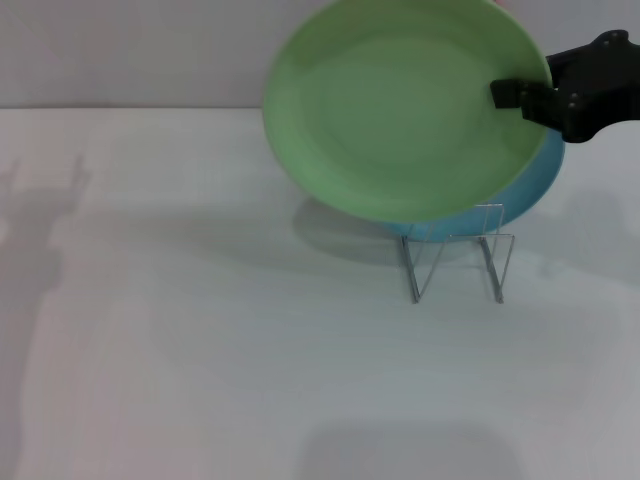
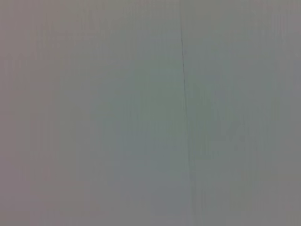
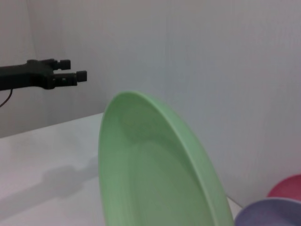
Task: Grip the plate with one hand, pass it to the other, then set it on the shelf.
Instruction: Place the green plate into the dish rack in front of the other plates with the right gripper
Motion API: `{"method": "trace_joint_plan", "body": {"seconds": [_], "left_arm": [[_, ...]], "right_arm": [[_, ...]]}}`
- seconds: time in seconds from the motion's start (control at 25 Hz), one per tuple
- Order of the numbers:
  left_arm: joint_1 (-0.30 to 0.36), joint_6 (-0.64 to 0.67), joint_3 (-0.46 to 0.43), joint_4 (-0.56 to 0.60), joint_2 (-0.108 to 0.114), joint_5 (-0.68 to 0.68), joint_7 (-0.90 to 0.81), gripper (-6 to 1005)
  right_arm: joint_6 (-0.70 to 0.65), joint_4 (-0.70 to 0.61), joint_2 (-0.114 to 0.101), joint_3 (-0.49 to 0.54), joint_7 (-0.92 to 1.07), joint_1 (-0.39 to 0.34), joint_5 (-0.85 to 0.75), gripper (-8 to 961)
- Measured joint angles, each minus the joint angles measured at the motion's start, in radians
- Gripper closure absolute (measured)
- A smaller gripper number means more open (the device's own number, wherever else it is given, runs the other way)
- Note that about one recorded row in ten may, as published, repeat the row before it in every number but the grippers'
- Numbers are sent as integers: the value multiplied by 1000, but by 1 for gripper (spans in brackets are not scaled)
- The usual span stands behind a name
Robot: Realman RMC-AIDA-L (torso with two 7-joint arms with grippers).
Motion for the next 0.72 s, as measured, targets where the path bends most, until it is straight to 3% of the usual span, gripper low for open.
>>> {"method": "trace_joint_plan", "body": {"seconds": [0.2, 0.72], "left_arm": [[0, 0, 5, 0, 0, -1, 0, 137], [0, 5, 25, 6, 0, -2, 0, 137]], "right_arm": [[17, -1, -13, 9, -13, 1, -2, 888], [25, 4, -19, 39, -42, 9, -60, 888]]}}
